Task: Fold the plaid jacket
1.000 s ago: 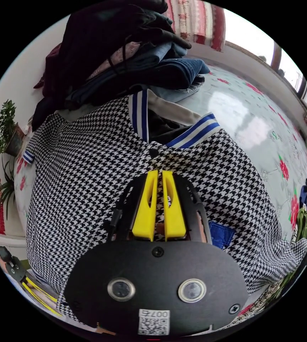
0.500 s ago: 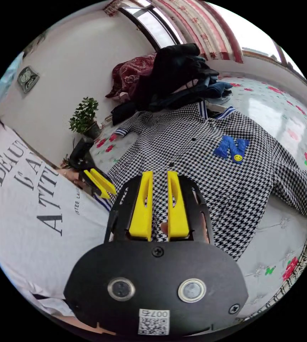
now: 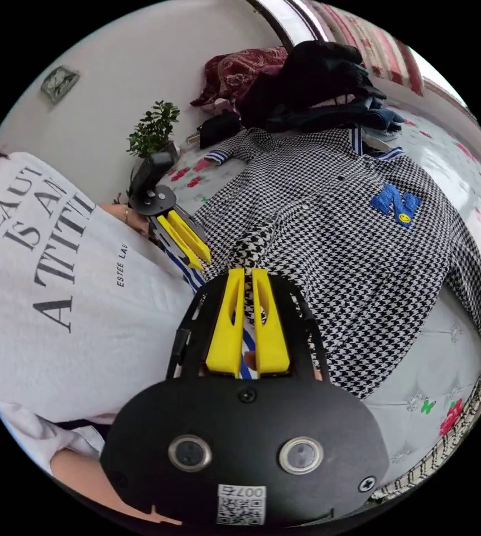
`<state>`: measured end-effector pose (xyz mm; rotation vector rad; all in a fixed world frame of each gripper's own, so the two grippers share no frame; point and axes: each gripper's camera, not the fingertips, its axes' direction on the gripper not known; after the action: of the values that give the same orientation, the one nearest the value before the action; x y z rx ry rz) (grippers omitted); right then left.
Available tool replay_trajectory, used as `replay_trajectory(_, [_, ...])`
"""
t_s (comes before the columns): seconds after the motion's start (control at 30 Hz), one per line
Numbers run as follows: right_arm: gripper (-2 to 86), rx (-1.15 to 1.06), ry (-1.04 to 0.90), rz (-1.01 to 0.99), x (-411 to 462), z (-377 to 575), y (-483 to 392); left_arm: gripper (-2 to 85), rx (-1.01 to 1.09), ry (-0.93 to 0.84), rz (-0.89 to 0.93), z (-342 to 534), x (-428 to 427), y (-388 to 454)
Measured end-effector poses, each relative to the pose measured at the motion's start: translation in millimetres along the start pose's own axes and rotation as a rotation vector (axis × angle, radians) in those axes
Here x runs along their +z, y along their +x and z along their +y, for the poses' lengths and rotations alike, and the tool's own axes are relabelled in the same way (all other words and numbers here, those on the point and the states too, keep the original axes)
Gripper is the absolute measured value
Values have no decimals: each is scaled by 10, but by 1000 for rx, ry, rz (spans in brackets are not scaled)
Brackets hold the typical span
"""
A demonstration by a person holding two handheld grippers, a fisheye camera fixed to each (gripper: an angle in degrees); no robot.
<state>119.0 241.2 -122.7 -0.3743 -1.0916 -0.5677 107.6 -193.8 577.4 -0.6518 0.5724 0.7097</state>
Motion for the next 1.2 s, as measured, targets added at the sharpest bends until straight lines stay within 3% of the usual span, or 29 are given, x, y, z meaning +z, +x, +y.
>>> replay_trajectory(0.07, [6,88,131,-287,-461,-23,494,62,36,-24,-23,-211,172,113])
replay_trajectory(0.2, [10,81,90,-461,-509,-256,714,66,18,-41,-8,-355,325,139])
replay_trajectory(0.33, [23,92,-136,-351,403,-543,387,60,-44,-34,13,-71,266,127])
replay_trajectory(0.43, [31,104,-166,-244,963,-474,67,51,-159,-12,-8,283,171,51])
replay_trajectory(0.53, [38,195,-18,-159,745,-342,19,50,-330,114,-53,656,-103,-95])
replay_trajectory(0.67, [46,357,232,47,-124,11,362,51,-614,350,-281,1108,-566,-352])
replay_trajectory(0.73, [48,384,232,110,-305,43,565,57,-714,411,-356,1199,-695,-466])
replay_trajectory(0.87, [42,395,150,54,-244,-282,798,123,-948,552,-458,1361,-1009,-846])
replay_trajectory(1.0, [31,350,117,20,-3,-661,651,191,-967,454,-684,1181,-1359,-1229])
replay_trajectory(1.2, [5,332,21,-32,237,-1027,613,193,-822,3,-1107,633,-1436,-2021])
